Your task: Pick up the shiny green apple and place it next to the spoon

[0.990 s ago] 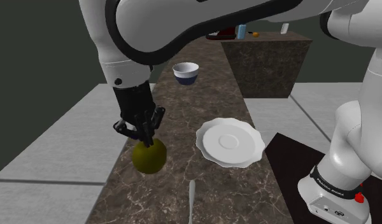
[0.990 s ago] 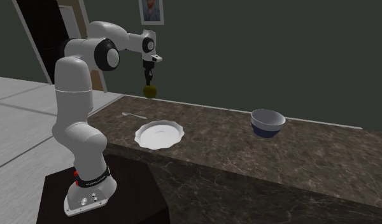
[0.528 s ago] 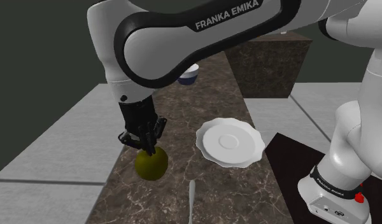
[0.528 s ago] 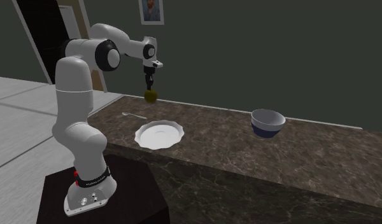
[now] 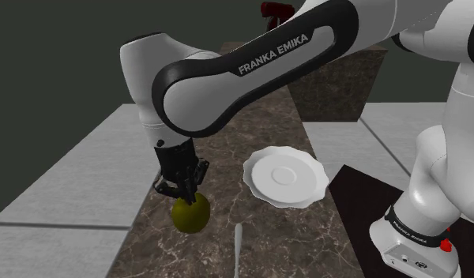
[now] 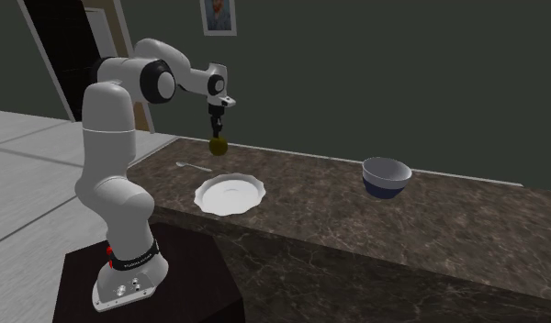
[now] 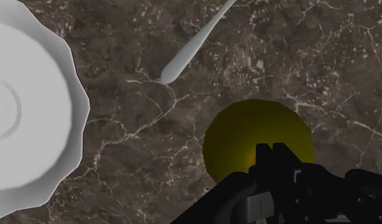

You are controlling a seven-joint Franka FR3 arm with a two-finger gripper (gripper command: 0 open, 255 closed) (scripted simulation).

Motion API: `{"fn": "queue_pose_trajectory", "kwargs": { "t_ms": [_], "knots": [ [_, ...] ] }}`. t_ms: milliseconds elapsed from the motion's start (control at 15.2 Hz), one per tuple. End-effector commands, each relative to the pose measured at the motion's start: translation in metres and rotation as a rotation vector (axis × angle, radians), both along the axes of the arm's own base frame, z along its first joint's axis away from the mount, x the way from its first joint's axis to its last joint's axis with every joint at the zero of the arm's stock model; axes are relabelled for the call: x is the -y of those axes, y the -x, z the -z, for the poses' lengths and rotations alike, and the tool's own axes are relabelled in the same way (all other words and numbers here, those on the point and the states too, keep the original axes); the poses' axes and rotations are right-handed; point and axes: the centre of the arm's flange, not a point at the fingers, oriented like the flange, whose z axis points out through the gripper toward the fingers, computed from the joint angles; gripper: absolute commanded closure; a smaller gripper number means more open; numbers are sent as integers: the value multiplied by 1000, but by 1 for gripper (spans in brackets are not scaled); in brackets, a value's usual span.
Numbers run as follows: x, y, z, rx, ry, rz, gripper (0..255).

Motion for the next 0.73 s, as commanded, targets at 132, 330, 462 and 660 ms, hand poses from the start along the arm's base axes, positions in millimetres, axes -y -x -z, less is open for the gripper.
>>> {"fn": "queue_pose_trajectory", "kwargs": {
  "t_ms": [132, 330, 462, 660],
  "knots": [
    [0, 1, 21, 1, 0, 0, 255],
    [0, 1, 21, 1, 0, 0, 255],
    [0, 1, 21, 1, 0, 0, 255],
    [0, 1, 21, 1, 0, 0, 255]
  ]
}}
